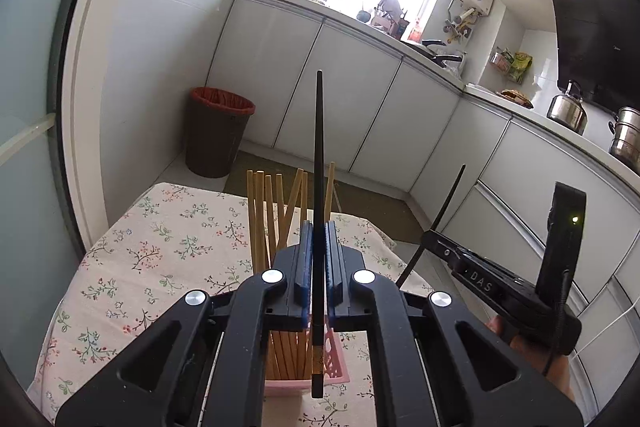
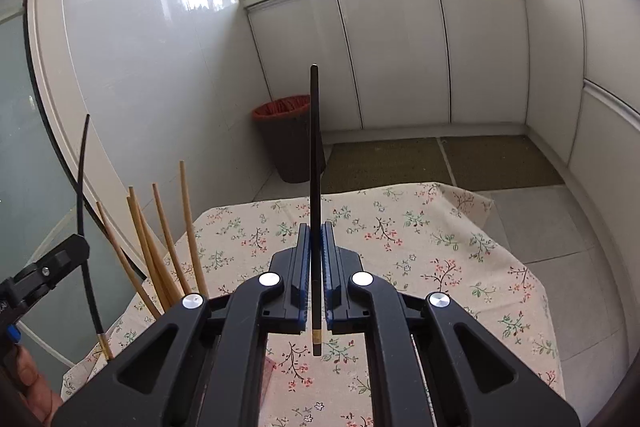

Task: Organize utensils
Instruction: 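Lower both black chopsticks into the pink basket and open both tools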

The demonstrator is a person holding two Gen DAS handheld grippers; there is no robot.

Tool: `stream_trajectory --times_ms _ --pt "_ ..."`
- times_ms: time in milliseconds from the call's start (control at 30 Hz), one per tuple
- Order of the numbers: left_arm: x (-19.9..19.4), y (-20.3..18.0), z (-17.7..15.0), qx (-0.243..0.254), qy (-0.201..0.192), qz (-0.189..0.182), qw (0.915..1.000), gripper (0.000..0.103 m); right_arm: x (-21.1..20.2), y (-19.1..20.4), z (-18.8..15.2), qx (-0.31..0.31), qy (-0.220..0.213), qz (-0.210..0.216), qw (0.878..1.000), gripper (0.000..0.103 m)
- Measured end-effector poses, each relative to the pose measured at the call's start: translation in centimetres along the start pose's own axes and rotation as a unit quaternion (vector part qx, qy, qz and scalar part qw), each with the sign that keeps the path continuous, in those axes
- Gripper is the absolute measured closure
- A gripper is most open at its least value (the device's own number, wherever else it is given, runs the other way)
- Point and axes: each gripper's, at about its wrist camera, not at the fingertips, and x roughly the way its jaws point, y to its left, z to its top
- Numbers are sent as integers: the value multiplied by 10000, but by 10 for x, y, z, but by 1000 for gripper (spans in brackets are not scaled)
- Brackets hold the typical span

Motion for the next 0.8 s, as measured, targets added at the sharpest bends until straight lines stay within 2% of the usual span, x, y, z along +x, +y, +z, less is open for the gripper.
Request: stream_trajectory --times_ms 100,300,400,533,633,800 --pt "6 0 -4 57 -171 -13 9998 98 -9 4 4 -60 -124 40 9999 98" --pt "19 5 -17 63 -439 172 9989 98 -33 8 13 -53 -593 381 9975 97" --pt "28 9 -26 35 -349 295 9989 97 -44 11 17 -40 -777 602 9951 97" --pt "36 6 -33 243 7 440 9987 97 -48 19 19 -130 -852 770 9933 97" --pt "34 1 -30 361 155 431 9983 97 -49 24 19 -133 -862 887 9922 97" --pt "19 6 -18 161 394 459 9980 95 -45 35 11 -187 -754 1129 9906 97"
